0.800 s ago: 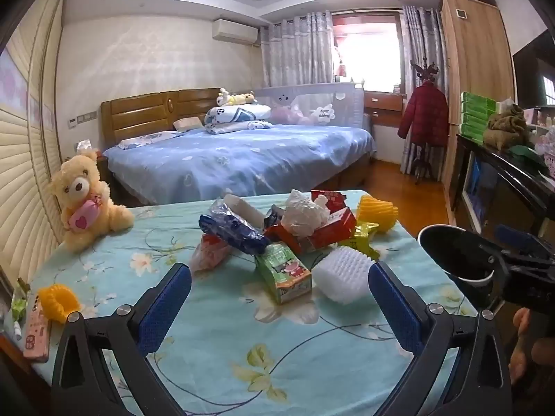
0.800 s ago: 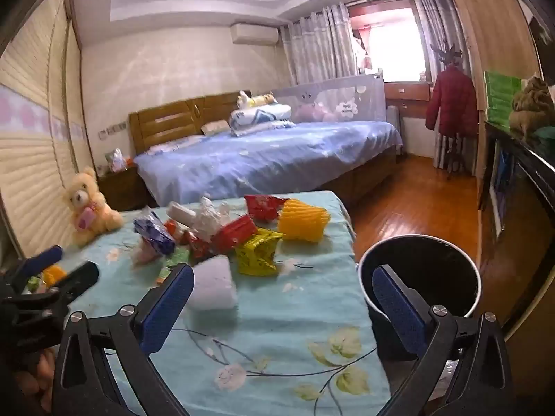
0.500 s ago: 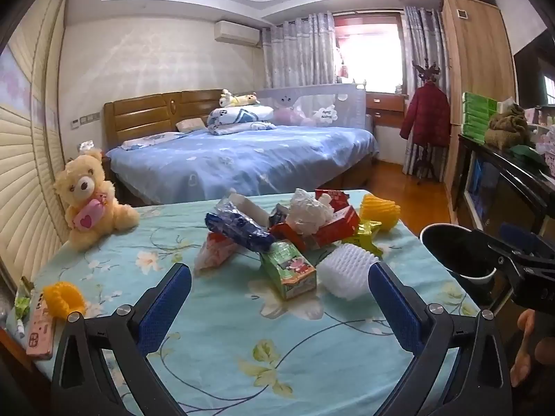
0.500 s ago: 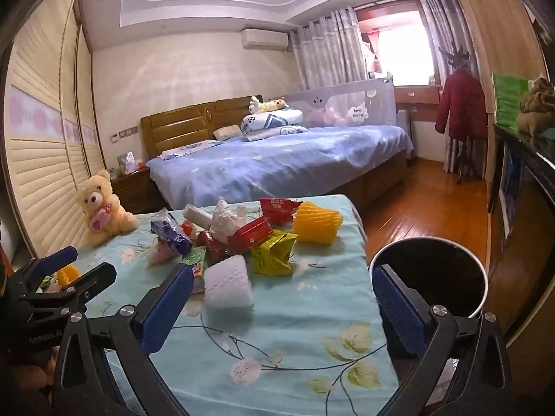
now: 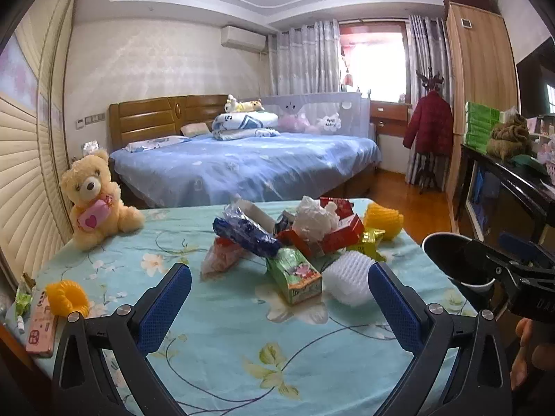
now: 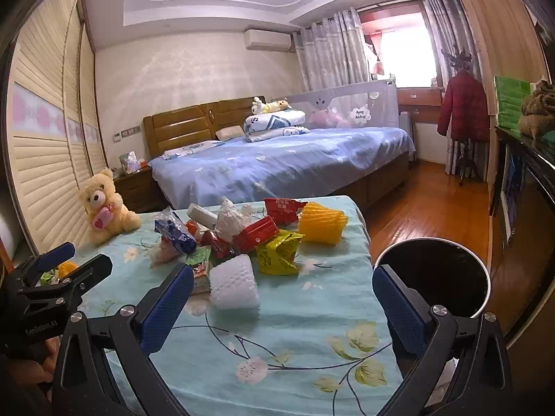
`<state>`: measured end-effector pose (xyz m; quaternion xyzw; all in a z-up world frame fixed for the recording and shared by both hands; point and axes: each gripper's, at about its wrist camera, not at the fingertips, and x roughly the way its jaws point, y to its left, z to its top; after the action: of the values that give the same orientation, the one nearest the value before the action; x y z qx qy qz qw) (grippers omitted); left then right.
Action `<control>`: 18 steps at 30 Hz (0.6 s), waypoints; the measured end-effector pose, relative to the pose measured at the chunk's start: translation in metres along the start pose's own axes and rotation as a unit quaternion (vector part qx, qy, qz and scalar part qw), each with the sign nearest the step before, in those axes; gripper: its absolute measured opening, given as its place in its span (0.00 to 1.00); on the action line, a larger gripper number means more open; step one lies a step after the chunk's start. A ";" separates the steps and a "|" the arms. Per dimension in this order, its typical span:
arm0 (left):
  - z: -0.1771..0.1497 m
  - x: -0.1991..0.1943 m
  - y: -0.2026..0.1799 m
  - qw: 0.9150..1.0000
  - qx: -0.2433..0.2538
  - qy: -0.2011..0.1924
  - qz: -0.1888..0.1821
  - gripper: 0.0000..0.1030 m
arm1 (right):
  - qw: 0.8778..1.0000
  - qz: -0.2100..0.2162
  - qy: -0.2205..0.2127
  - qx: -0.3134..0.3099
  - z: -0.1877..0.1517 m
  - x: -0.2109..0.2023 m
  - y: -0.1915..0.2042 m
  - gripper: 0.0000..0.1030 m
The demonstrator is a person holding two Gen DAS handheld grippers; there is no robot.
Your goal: Collect trash
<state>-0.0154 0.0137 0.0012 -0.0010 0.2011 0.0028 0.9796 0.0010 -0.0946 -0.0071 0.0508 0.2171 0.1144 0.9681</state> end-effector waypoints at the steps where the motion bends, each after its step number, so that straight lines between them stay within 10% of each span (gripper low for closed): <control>1: 0.000 -0.001 0.001 1.000 -0.001 -0.002 -0.001 0.99 | 1.000 0.000 -0.001 0.000 0.000 0.000 0.001 1.00; 18: 0.001 0.003 0.003 1.000 -0.005 0.001 0.000 0.99 | 1.000 0.011 0.000 -0.001 0.002 0.000 0.006 1.00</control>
<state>-0.0123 0.0172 0.0004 -0.0061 0.2022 0.0036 0.9793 0.0002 -0.0887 -0.0042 0.0524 0.2166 0.1253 0.9668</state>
